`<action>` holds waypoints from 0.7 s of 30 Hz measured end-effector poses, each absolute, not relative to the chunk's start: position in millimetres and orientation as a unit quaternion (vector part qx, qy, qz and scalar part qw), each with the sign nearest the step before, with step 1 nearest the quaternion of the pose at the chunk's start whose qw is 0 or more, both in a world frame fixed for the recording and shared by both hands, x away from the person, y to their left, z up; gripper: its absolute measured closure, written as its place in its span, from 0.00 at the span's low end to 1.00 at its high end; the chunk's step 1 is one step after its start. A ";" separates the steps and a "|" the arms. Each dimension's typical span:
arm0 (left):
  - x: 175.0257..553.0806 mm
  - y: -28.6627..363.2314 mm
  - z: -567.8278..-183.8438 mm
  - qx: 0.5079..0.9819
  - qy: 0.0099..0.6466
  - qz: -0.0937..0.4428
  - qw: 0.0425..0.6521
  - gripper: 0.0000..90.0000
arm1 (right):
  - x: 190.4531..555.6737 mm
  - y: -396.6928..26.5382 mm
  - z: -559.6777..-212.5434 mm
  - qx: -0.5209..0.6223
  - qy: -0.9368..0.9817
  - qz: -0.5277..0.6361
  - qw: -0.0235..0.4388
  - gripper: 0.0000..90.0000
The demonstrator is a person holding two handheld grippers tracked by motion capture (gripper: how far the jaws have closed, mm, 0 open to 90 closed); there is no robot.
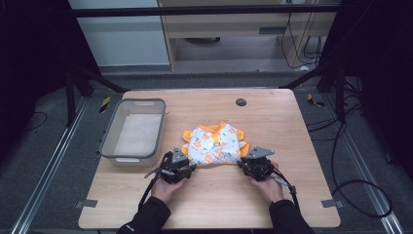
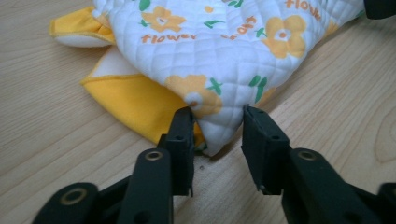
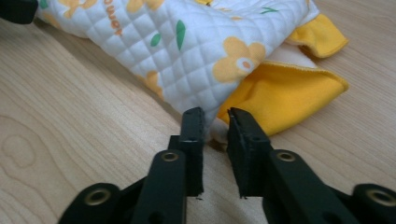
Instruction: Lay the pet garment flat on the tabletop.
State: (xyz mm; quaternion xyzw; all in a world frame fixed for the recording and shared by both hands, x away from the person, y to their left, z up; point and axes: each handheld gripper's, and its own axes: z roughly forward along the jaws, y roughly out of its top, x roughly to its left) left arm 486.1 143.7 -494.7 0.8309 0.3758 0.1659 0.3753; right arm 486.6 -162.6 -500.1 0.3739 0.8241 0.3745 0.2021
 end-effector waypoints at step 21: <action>457.6 153.9 -461.9 0.830 0.337 0.115 0.430 1.00 | 456.3 -177.9 -464.6 0.347 0.819 0.426 0.163 1.00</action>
